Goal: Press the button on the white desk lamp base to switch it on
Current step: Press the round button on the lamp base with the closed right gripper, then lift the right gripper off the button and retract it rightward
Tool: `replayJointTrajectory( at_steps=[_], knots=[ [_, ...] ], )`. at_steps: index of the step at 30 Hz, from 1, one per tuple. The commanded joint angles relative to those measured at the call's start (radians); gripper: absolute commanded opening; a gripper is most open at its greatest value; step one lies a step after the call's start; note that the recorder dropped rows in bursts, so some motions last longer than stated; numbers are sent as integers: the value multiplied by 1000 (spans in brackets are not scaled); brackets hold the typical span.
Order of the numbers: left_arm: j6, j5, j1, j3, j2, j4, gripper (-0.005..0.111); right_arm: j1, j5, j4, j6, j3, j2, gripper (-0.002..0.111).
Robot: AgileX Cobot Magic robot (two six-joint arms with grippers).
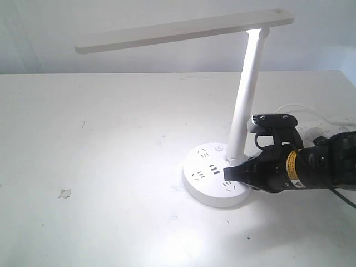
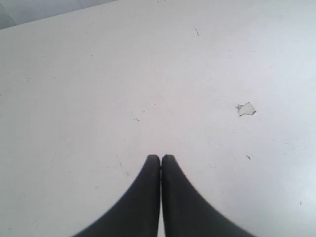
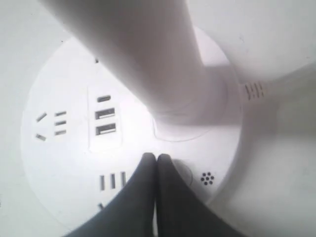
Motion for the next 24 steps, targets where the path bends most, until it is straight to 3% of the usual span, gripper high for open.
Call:
replayJointTrajectory(
  at_steps=[1, 15, 24],
  knots=[
    [-1, -1, 3, 3, -4, -6, 0, 3, 75, -8, 0, 5, 20, 0],
    [-1, -1, 3, 3, -4, -6, 0, 3, -505, -33, -4, 5, -158, 0],
    [-1, -1, 3, 3, -4, -6, 0, 3, -798, -272, -26, 5, -350, 0]
  ],
)
